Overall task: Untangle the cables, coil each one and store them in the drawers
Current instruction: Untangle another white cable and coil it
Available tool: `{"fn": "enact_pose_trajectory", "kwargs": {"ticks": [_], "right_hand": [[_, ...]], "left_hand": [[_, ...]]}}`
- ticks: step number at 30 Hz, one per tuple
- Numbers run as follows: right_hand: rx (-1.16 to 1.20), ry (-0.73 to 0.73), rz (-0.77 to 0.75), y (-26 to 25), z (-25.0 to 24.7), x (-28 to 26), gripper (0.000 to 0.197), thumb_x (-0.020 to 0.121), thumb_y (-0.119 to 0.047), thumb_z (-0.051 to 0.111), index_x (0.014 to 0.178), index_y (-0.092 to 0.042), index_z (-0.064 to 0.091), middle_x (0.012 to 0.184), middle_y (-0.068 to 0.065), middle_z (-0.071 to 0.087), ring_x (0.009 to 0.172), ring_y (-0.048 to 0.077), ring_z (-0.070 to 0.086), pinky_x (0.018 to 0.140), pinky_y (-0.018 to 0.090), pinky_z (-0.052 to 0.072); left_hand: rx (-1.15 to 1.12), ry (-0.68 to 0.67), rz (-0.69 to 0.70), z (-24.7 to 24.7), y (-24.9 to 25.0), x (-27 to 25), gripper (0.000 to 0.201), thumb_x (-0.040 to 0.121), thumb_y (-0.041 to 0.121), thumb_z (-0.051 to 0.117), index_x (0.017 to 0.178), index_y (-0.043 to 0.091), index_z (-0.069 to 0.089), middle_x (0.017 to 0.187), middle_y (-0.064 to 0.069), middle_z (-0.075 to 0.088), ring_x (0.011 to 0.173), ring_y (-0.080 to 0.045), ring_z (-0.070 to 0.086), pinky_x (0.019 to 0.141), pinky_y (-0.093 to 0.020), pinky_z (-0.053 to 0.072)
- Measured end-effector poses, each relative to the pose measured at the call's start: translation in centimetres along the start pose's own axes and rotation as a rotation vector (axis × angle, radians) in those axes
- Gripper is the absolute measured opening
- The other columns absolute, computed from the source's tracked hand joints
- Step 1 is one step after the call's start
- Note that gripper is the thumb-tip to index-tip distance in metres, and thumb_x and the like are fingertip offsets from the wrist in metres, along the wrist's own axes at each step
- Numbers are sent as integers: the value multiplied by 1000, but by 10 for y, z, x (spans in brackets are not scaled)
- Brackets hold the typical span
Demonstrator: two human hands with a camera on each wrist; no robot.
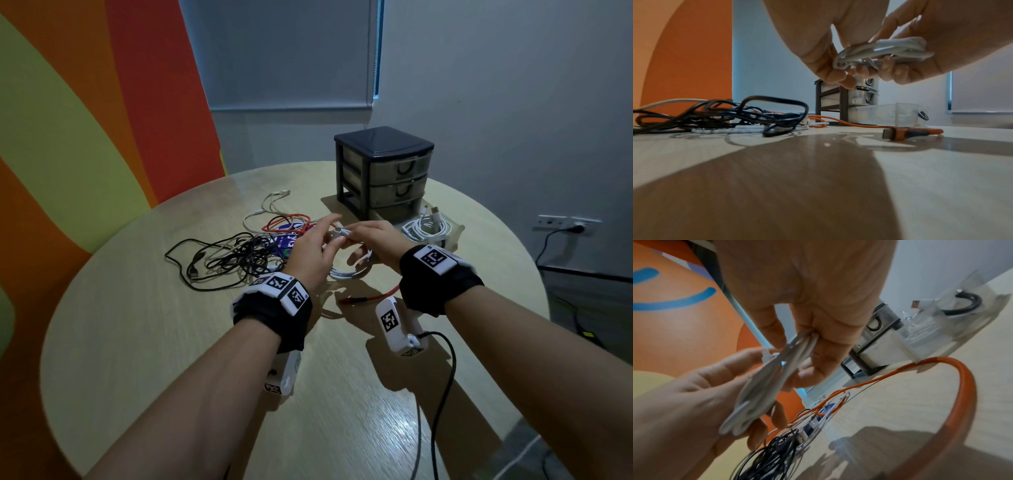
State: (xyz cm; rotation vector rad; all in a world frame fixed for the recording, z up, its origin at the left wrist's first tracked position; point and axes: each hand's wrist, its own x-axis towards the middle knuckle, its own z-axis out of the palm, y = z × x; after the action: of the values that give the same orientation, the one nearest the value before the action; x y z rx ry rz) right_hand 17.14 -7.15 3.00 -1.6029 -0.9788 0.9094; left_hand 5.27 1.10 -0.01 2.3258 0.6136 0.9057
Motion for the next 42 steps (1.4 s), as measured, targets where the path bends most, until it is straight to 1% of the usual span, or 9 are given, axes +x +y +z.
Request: {"fn": "enact_pose_trajectory", "kwargs": {"ticks": [4, 10, 15, 17, 21, 27, 32, 36, 42], "right_hand": [[-36, 33, 17, 0, -11, -5, 20, 94, -5, 49, 111, 1, 57, 83, 8, 59, 62, 17, 59, 47, 20, 50], [-230, 276, 1, 5, -54, 0, 23, 88, -4, 53, 107, -1, 66, 77, 5, 63, 69, 17, 60, 73, 32, 52], [-216, 403, 97, 14, -93, 1, 10, 84, -7, 59, 88, -10, 67, 66, 6, 59, 58, 17, 56, 53, 21, 49], [-171, 431, 116, 20, -107, 3, 11, 84, -7, 61, 92, -5, 68, 67, 8, 60, 60, 19, 55, 60, 28, 48], [-169, 489, 74, 24, -128, 12, 16, 85, -10, 65, 100, -7, 68, 77, 8, 64, 63, 14, 59, 65, 25, 54], [-210, 624, -5, 33, -144, 30, 21, 80, -12, 71, 101, -11, 71, 100, 11, 71, 88, 21, 64, 90, 40, 53], [-249, 632, 7, 40, -146, 44, 22, 79, -11, 72, 101, -13, 71, 100, 11, 71, 85, 19, 64, 87, 33, 53], [-338, 570, 101, 47, -144, 53, 23, 80, -12, 71, 103, -14, 72, 100, 11, 71, 87, 22, 65, 81, 28, 52], [-465, 529, 194, 47, -148, 59, 20, 80, -22, 71, 88, -5, 75, 79, 12, 69, 74, 19, 62, 73, 30, 51]], "left_hand": [[24, -53, 33, 6, 4, 4, 27, 94, 20, 55, 119, 13, 60, 104, -5, 65, 93, -16, 61, 78, -22, 47], [-11, 2, -44, 27, 21, 27, 31, 91, 27, 58, 119, 14, 61, 103, -6, 67, 87, -14, 58, 73, -20, 43], [-41, 52, -167, 54, 38, 54, 31, 88, 27, 63, 115, 12, 66, 109, -8, 69, 103, -22, 61, 85, -25, 45], [-74, 59, -217, 66, 42, 64, 30, 86, 26, 65, 113, 12, 67, 108, -7, 69, 103, -22, 62, 89, -29, 47], [-169, 73, -290, 86, 52, 82, 28, 86, 22, 66, 112, 12, 67, 109, -5, 69, 103, -19, 61, 92, -28, 47], [-116, 42, -306, 108, 53, 105, 25, 87, 17, 65, 111, 11, 65, 107, -5, 67, 96, -14, 59, 77, -14, 38], [3, -14, -326, 118, 42, 119, 20, 88, 15, 62, 107, 10, 64, 105, -10, 65, 96, -21, 60, 77, -20, 42], [197, -110, -354, 121, 33, 124, 19, 88, 24, 61, 105, 18, 66, 109, -11, 63, 101, -29, 58, 87, -34, 49], [373, -207, -343, 116, 38, 128, 21, 86, 23, 57, 101, 21, 71, 107, -8, 65, 110, -28, 52, 94, -36, 38]]}}
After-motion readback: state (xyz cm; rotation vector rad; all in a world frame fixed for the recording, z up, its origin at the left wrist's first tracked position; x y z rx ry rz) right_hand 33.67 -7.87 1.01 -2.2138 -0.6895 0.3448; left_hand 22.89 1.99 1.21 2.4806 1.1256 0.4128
